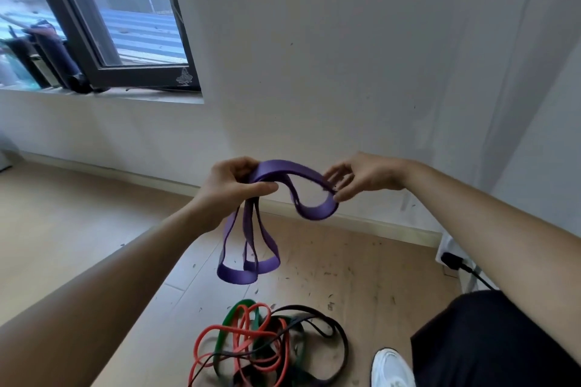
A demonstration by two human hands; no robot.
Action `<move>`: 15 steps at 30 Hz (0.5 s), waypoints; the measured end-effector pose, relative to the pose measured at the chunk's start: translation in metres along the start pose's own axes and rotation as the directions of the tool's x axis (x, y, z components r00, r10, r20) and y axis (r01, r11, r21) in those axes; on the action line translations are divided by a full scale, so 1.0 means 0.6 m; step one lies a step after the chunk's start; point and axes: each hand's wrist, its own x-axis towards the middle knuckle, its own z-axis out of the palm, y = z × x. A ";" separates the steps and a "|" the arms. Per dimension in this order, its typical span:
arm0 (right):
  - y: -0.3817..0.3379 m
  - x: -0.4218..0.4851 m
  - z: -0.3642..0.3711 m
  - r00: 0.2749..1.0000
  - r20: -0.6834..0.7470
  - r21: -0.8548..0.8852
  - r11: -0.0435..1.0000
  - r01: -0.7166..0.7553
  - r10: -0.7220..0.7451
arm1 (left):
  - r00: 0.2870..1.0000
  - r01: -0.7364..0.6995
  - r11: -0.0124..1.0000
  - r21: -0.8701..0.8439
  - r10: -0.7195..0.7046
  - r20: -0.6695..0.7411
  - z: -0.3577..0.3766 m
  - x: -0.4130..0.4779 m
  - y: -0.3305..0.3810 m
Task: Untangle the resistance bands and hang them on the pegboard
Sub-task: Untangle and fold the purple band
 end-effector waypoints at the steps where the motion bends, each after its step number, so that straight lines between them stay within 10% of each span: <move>1: -0.020 0.001 0.007 1.000 -0.002 0.003 1.000 0.028 -0.028 | 1.000 -0.014 1.000 0.024 0.014 0.006 0.002 0.001 0.002; 15: -0.151 0.010 0.076 0.920 -0.137 -0.101 0.929 0.356 -0.367 | 0.984 -0.119 0.964 0.239 0.083 0.156 -0.021 -0.010 0.010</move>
